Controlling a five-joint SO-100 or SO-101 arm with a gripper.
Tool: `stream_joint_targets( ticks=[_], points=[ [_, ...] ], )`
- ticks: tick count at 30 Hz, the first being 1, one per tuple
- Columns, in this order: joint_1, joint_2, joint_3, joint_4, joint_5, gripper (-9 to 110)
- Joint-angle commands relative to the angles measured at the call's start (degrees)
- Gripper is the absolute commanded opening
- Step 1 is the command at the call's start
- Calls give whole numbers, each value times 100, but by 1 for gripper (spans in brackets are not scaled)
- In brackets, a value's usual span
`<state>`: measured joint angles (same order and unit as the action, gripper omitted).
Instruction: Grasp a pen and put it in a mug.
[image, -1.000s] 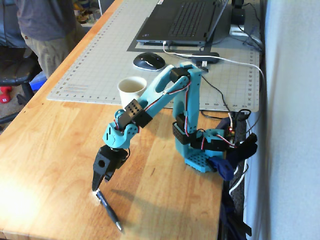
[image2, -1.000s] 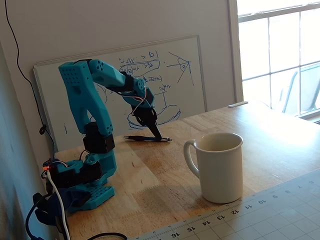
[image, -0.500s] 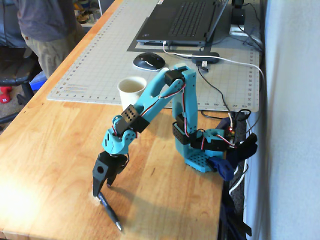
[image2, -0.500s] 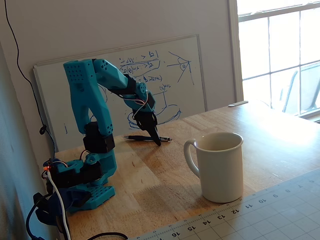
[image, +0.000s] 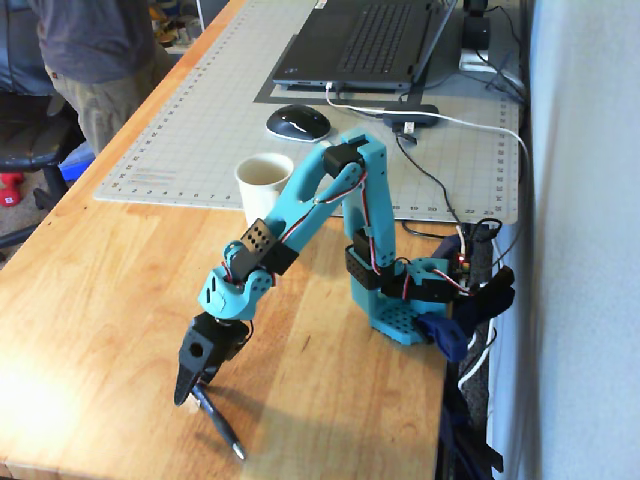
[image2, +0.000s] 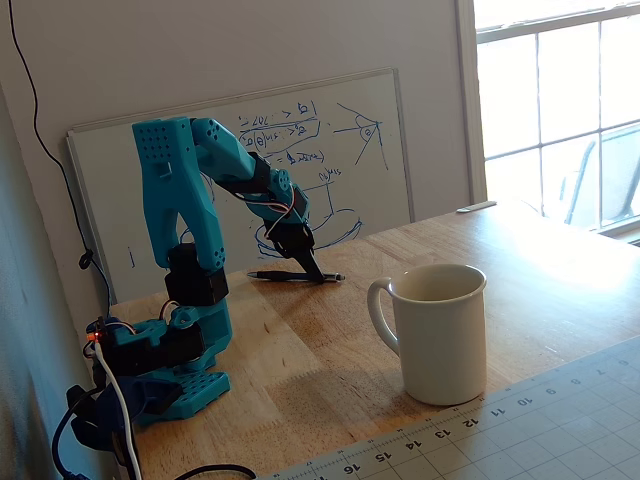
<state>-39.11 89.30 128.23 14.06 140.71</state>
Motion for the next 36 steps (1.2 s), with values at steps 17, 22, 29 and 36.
stream_joint_targets(
  ticks=[17,22,29,36],
  points=[
    [-70,70,-369,-176,-18,25],
    [-9,18,-334,-176,-18,23],
    [0,0,-325,-167,44,13],
    [9,-9,-316,-105,-9,8]
  ],
)
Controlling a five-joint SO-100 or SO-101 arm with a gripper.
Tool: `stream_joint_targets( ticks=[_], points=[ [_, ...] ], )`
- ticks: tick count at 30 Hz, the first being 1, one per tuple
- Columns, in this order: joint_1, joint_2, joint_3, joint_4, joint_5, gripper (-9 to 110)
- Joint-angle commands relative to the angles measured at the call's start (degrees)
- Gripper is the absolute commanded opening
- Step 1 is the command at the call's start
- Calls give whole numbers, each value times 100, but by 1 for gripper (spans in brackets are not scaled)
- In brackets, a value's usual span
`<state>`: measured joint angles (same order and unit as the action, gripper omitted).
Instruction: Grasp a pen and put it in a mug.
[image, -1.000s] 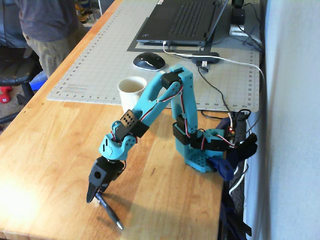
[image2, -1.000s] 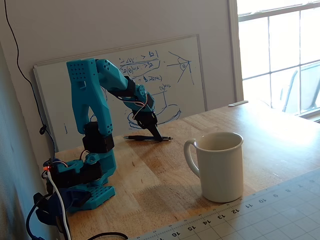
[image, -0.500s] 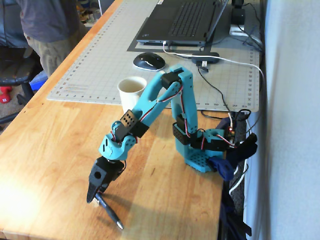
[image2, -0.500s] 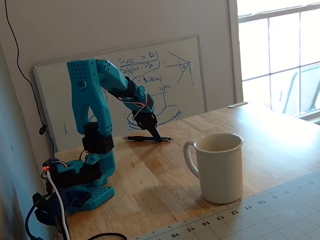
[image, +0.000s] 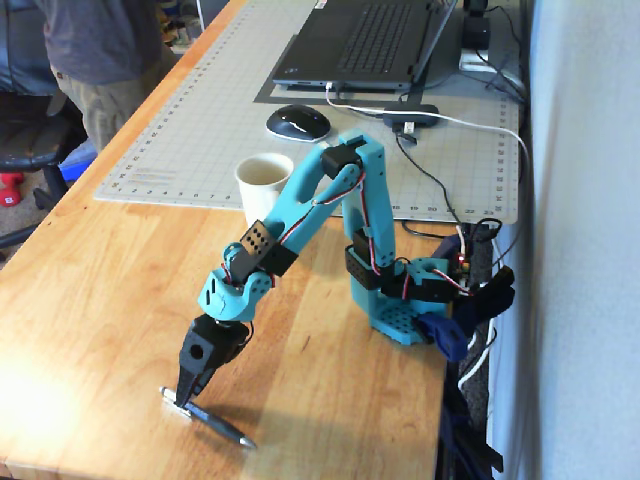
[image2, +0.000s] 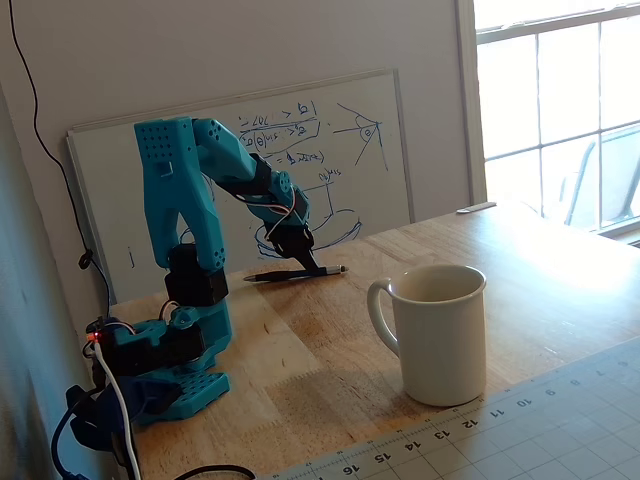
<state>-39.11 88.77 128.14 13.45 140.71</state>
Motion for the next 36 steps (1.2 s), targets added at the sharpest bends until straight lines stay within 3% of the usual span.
stream_joint_targets(
  ticks=[1,18,30,36],
  points=[
    [9,35,-299,-44,-18,7],
    [44,-97,-413,-105,-97,8],
    [97,176,-316,-97,-2479,8],
    [97,176,-316,-97,-2944,8]
  ],
)
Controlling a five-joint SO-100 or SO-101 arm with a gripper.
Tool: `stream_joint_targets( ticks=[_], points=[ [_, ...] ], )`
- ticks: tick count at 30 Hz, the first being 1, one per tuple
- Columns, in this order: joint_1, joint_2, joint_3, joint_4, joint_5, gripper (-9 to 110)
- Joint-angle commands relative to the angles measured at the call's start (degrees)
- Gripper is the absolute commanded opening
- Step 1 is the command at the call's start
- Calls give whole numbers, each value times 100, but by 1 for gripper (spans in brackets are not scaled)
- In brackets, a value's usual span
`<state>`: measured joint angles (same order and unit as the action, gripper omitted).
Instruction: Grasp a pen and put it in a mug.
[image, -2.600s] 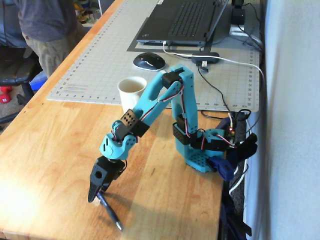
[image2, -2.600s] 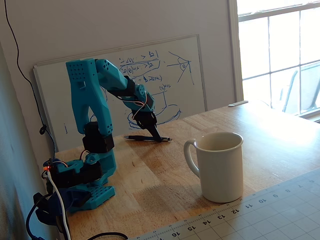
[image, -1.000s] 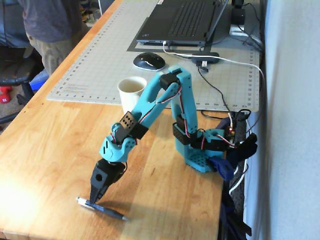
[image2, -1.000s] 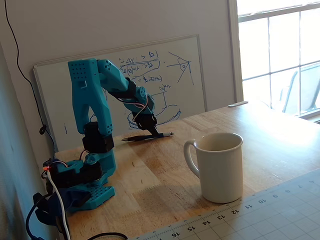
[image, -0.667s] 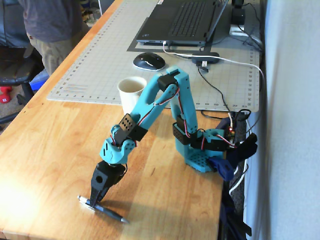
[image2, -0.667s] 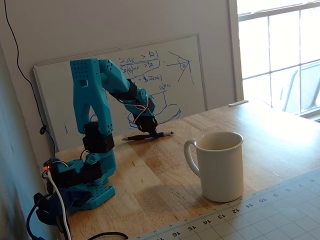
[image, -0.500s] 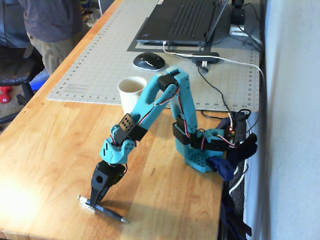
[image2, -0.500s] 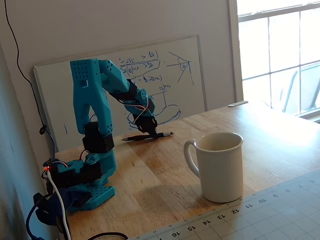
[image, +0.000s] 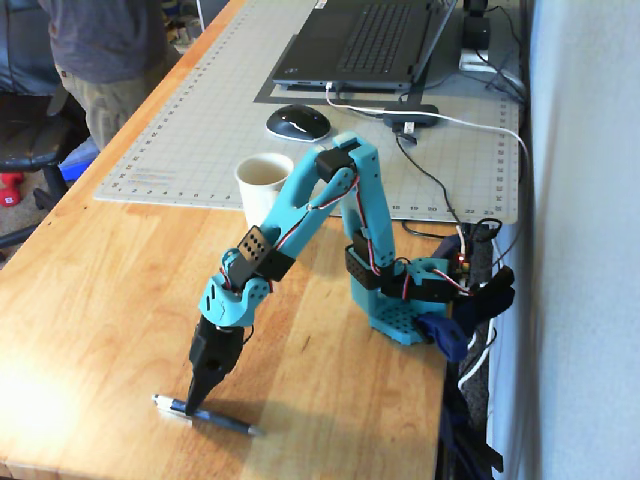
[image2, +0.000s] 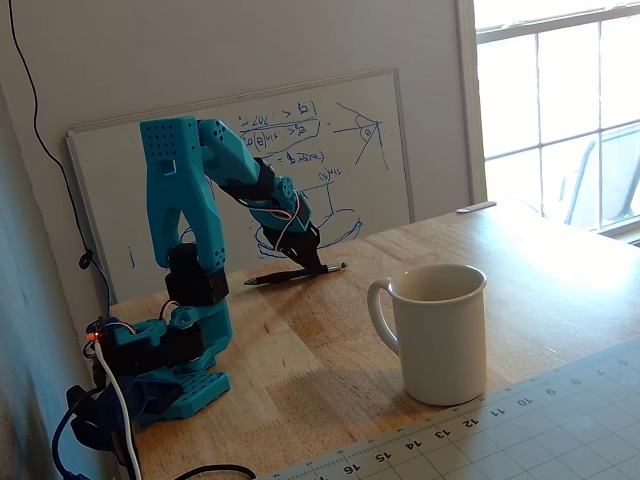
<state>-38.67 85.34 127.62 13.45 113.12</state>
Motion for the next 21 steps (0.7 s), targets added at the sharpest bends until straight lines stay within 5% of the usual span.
stream_joint_targets(
  ticks=[1,21],
  points=[
    [53,519,-264,-97,-202,8],
    [53,519,-246,-53,-123,5]
  ],
)
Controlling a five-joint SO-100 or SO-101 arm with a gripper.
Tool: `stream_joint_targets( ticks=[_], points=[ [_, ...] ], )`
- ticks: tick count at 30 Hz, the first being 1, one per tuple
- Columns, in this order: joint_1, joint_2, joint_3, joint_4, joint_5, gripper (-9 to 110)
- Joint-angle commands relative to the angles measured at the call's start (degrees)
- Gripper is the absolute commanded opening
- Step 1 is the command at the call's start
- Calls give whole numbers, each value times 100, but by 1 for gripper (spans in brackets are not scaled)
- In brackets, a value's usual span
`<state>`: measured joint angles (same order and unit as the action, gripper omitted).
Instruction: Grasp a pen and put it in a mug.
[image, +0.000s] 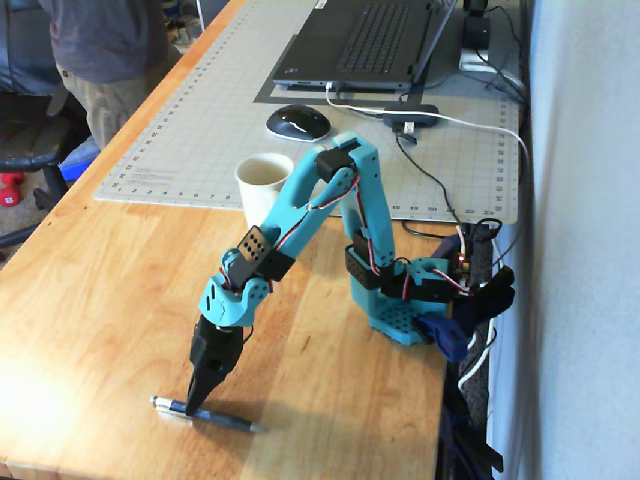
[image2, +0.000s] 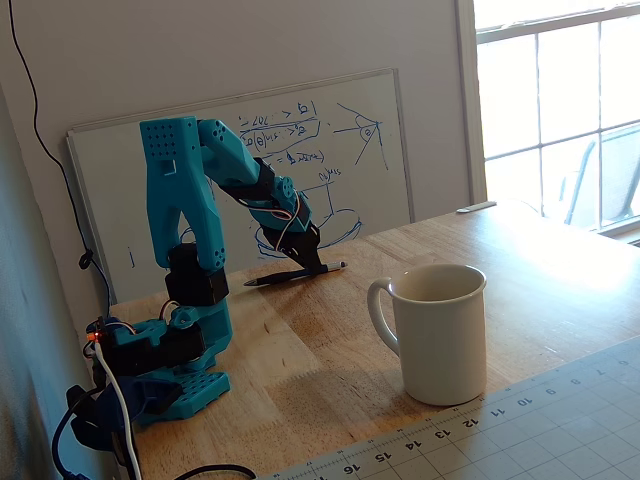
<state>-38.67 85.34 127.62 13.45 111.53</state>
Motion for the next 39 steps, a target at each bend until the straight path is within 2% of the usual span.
stream_joint_targets(
  ticks=[1,4,22,34,39],
  points=[
    [53,519,-246,-53,35,4],
    [62,519,-255,-62,35,0],
    [53,633,-299,-53,-44,1],
    [255,1960,-325,-105,-62,1],
    [650,2733,-220,-105,-844,1]
  ],
)
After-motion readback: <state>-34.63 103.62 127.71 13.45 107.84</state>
